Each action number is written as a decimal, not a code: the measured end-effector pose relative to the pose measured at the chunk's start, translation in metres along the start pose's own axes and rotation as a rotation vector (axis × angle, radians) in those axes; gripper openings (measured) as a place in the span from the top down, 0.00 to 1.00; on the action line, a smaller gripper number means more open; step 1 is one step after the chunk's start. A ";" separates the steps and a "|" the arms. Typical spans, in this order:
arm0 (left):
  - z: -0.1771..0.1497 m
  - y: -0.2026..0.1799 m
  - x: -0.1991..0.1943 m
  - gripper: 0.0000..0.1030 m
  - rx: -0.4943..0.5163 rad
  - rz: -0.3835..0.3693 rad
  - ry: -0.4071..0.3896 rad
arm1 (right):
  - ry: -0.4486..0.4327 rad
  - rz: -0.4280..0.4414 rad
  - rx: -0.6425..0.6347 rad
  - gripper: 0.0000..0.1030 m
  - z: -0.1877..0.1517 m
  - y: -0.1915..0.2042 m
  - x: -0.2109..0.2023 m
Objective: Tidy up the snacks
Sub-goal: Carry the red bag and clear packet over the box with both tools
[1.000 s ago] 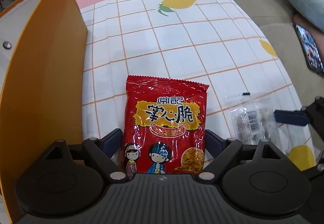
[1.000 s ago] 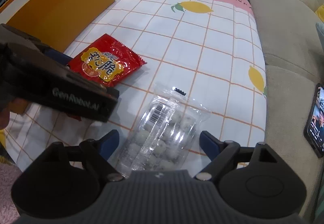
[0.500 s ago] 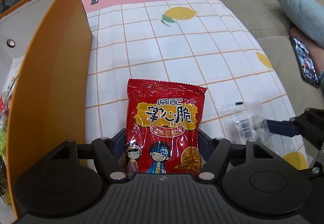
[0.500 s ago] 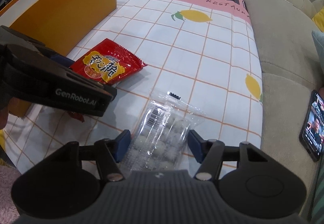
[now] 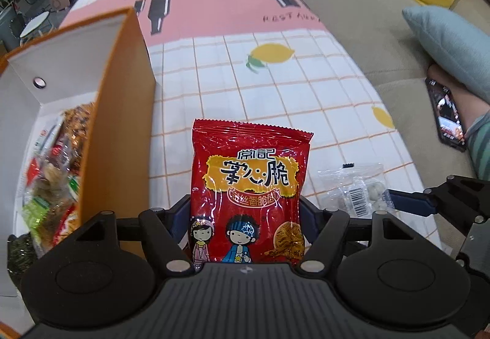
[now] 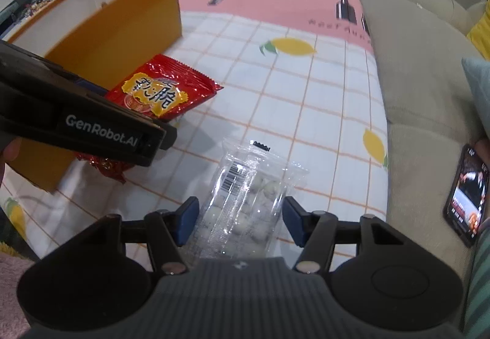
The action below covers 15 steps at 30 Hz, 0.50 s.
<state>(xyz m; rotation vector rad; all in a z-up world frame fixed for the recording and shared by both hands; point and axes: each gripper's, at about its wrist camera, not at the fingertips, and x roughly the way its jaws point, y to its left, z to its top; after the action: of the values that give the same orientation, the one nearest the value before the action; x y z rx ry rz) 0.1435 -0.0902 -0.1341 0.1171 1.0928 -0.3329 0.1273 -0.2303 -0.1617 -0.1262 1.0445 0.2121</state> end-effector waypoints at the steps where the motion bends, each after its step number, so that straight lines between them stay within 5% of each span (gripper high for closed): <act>1: 0.001 0.000 -0.005 0.23 0.000 -0.001 -0.009 | -0.007 -0.001 -0.005 0.44 0.002 0.001 -0.003; 15: 0.013 0.022 -0.075 0.23 -0.017 0.028 -0.127 | -0.170 -0.001 -0.048 0.45 0.040 0.016 -0.059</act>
<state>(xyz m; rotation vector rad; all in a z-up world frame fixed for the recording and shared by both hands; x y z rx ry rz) 0.1303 -0.0572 -0.0634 0.0946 0.9676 -0.3013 0.1289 -0.2133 -0.0903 -0.1500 0.8701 0.2428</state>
